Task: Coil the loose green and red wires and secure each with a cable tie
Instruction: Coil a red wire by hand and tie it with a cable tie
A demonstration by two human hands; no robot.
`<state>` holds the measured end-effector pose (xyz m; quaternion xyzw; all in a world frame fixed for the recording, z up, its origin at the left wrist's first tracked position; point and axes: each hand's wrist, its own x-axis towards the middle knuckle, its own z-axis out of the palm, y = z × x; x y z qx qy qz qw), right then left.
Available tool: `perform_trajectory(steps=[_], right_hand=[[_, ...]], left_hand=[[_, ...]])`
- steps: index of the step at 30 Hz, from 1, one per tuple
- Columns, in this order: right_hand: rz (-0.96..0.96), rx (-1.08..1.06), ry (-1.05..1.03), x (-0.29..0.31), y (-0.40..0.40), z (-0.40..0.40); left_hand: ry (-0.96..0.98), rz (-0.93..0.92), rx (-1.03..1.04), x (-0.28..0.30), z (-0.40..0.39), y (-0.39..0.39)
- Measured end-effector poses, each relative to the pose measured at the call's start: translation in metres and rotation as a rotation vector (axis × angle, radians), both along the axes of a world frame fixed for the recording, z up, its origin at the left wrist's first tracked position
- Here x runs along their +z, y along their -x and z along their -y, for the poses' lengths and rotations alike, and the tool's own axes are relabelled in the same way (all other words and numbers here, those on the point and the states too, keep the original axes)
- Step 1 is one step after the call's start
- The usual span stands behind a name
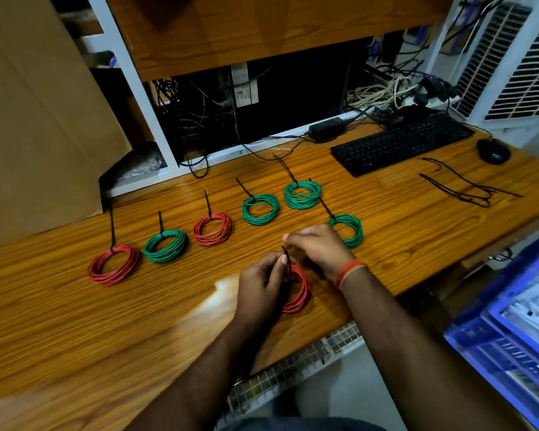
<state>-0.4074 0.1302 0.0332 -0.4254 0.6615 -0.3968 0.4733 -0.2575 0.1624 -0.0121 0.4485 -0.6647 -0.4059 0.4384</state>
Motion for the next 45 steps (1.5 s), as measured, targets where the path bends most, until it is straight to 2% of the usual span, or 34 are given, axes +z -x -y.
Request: perform_trajectory(steps=[3, 8, 15, 21, 25, 28, 34, 37, 45], right_hand=[[0.061, 0.062, -0.046, 0.004, -0.001, 0.003], [0.129, 0.084, 0.043, 0.012, -0.002, 0.004], [-0.276, -0.047, 0.352, 0.013, -0.005, 0.005], [-0.362, 0.076, 0.401, 0.017, -0.013, 0.004], [-0.395, 0.089, 0.5, 0.02, -0.021, -0.002], [-0.406, 0.081, 0.58, 0.018, -0.03, -0.007], [-0.376, -0.131, 0.657, 0.029, -0.015, 0.012], [-0.407, -0.165, 0.654, 0.03, -0.012, 0.02], [-0.29, -0.32, 0.543, 0.024, -0.014, 0.026]], left_hand=[[-0.01, -0.026, -0.004, 0.001, -0.001, 0.001], [-0.054, -0.068, 0.001, -0.001, 0.0, 0.001], [-0.182, -0.171, 0.011, -0.007, 0.003, 0.001], [-0.346, -0.493, -0.092, 0.005, -0.002, 0.002], [-0.238, -0.372, -0.054, 0.005, 0.0, 0.002], [-0.252, -0.409, -0.073, 0.001, 0.004, 0.0], [-0.248, -0.258, -0.093, -0.004, 0.002, -0.002], [-0.241, -0.197, -0.085, -0.006, 0.003, -0.002], [-0.097, 0.009, -0.057, -0.003, 0.004, -0.001]])
